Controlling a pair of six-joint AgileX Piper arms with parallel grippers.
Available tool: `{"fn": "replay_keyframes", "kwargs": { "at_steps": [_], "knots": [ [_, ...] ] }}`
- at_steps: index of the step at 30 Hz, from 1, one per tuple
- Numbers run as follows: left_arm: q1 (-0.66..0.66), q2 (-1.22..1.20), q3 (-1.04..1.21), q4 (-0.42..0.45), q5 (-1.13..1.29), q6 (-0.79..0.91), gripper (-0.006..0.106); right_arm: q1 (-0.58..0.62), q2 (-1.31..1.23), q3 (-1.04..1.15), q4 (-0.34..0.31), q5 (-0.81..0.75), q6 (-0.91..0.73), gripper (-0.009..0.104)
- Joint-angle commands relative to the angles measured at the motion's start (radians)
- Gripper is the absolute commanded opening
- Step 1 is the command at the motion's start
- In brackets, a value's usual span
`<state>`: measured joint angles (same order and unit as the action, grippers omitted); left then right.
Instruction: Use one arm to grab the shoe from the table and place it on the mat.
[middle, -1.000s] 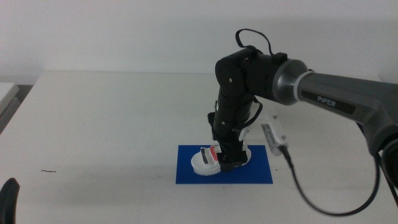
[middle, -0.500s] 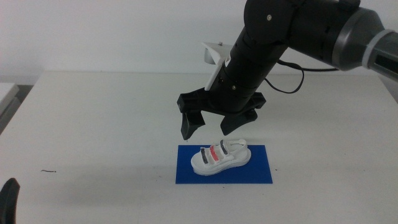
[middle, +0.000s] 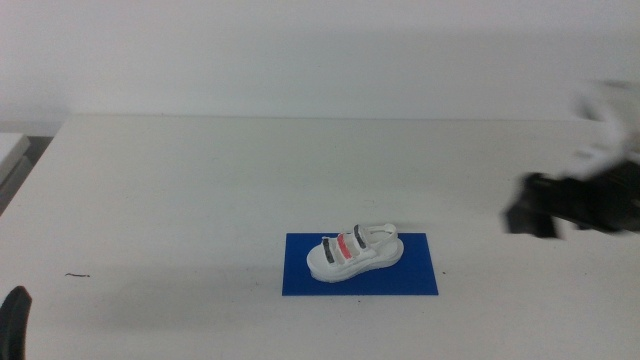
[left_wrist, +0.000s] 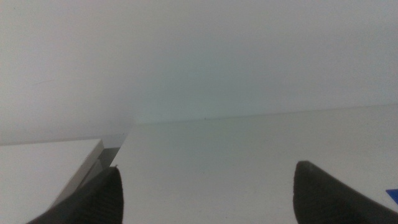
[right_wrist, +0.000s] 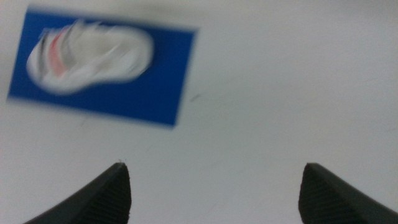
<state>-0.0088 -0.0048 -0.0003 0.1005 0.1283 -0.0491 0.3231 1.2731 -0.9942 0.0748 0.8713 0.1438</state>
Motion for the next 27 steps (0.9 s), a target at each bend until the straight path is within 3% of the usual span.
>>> {"fn": "replay_keyframes", "kwargs": {
  "at_steps": [1,3,7,10,16,21,27],
  "knots": [
    [0.000,0.005,0.000,-0.004,-0.013,-0.001,0.094,-0.070,-0.150,0.153,0.019,-0.207,-0.049,0.092],
    [0.000,0.005,0.000,-0.004,-0.013,-0.001,0.094,-0.115,-0.278,0.298,0.060,-0.398,-0.127,0.092],
    [0.000,0.005,0.000,-0.004,-0.013,-0.001,0.094,-0.123,-0.521,0.564,0.026,-0.662,-0.338,0.092],
    [0.000,0.005,0.000,-0.004,-0.013,-0.001,0.094,-0.123,-0.690,0.700,0.016,-0.771,-0.427,0.092],
    [0.000,0.005,0.000,-0.004,-0.013,-0.001,0.094,-0.123,-0.984,0.899,0.033,-0.779,-0.394,0.092],
    [0.000,0.005,0.000,-0.004,-0.013,-0.001,0.094,-0.123,-1.217,0.974,-0.051,-0.730,-0.394,0.092],
    [0.000,0.005,0.000,-0.004,-0.013,-0.001,0.094,-0.126,-1.273,0.985,-0.060,-0.728,-0.394,0.092]
  ]
}}
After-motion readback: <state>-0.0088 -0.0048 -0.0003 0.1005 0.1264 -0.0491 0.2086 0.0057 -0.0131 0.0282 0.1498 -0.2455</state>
